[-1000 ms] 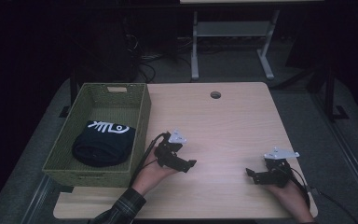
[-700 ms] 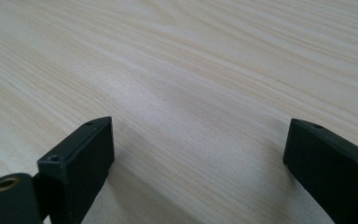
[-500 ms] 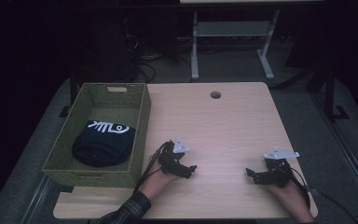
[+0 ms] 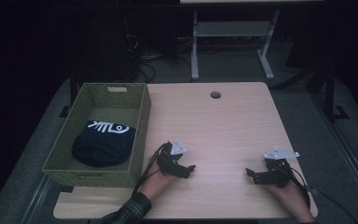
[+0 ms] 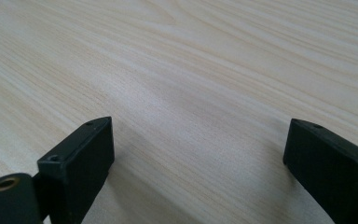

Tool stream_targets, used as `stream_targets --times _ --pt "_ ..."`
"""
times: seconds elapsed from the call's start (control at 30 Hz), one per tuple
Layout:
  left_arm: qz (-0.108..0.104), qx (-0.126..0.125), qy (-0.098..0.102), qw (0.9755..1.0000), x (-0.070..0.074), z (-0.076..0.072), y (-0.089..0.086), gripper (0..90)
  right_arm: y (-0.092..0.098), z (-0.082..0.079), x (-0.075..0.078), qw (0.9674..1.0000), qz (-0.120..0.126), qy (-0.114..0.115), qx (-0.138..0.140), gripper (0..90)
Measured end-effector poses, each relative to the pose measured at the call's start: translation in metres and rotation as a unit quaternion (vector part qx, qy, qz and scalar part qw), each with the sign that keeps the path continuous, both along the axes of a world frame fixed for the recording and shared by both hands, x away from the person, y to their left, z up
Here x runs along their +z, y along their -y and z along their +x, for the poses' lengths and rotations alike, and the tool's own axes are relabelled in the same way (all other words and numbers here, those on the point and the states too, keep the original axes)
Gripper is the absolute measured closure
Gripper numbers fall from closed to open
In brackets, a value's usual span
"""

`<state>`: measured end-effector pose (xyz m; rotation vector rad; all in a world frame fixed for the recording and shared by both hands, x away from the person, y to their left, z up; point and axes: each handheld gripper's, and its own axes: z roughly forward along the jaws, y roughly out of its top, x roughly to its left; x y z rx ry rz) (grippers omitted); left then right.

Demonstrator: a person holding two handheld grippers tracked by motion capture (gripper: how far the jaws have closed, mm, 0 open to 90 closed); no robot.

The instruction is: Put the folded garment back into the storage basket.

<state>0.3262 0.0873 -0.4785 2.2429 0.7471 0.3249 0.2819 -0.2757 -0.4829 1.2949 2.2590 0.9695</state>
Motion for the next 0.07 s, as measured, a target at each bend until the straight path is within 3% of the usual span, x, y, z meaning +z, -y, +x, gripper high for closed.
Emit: stream_targets --times 0.07 --pt "0.000 -0.001 0.000 1.0000 0.0000 0.0000 -0.0003 12.7 0.0000 0.0000 0.0000 1.0000 0.000 0.000 0.000 8.3"
